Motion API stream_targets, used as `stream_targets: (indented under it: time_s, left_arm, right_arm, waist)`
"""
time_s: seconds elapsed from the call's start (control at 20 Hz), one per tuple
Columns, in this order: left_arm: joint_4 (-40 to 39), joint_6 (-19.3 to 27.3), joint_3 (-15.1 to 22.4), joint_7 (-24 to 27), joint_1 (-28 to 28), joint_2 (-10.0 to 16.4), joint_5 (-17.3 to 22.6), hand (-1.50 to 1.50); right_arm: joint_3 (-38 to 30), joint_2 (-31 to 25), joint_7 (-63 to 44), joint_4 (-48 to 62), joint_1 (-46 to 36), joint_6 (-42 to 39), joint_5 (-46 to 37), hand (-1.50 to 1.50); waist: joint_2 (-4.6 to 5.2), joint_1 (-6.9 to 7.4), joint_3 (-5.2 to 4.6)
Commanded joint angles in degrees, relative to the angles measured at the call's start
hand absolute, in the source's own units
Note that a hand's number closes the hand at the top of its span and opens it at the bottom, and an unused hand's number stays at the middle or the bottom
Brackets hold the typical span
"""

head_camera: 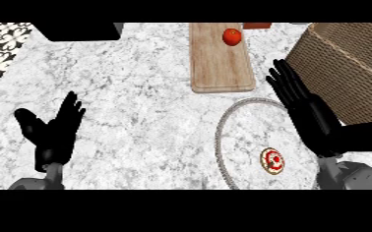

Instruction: Pick the cupcake from the placemat and place it in the basket

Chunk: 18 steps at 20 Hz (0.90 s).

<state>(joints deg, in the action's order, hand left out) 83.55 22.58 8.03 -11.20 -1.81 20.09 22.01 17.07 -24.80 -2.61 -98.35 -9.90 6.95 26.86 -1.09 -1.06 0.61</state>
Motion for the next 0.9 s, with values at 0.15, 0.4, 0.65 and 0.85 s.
stream_targets:
  time_s: [0.15, 0.4, 0.65, 0.85]
  left_arm:
    - [0.7, -5.3, 1.4, 2.0, -5.3, 5.1, -3.6, 0.00]
    - [0.8, -8.7, 2.9, 0.1, -8.4, 6.3, -3.2, 0.00]
    - [-0.8, -10.1, 0.8, 1.8, -5.9, 7.5, -2.9, 0.00]
    - [-3.6, -12.6, -1.3, 3.2, -6.9, 7.3, -3.1, 0.00]
  right_arm:
    - [-1.7, 1.5, 6.0, 2.7, -11.0, -20.7, 12.3, 1.50]
    - [7.3, -3.9, 16.7, -6.3, -18.1, -38.5, 0.1, -1.50]
    - [11.3, -3.6, 35.2, -13.5, -2.1, -39.9, -17.3, -1.50]
    - [12.2, -5.5, 26.0, -24.0, 3.3, -34.7, -21.8, -1.50]
  waist:
    - [1.96, 3.82, -0.28]
    - [1.46, 4.14, -0.17]
    - [0.87, 0.02, -0.42]
    - [0.87, 0.21, -0.63]
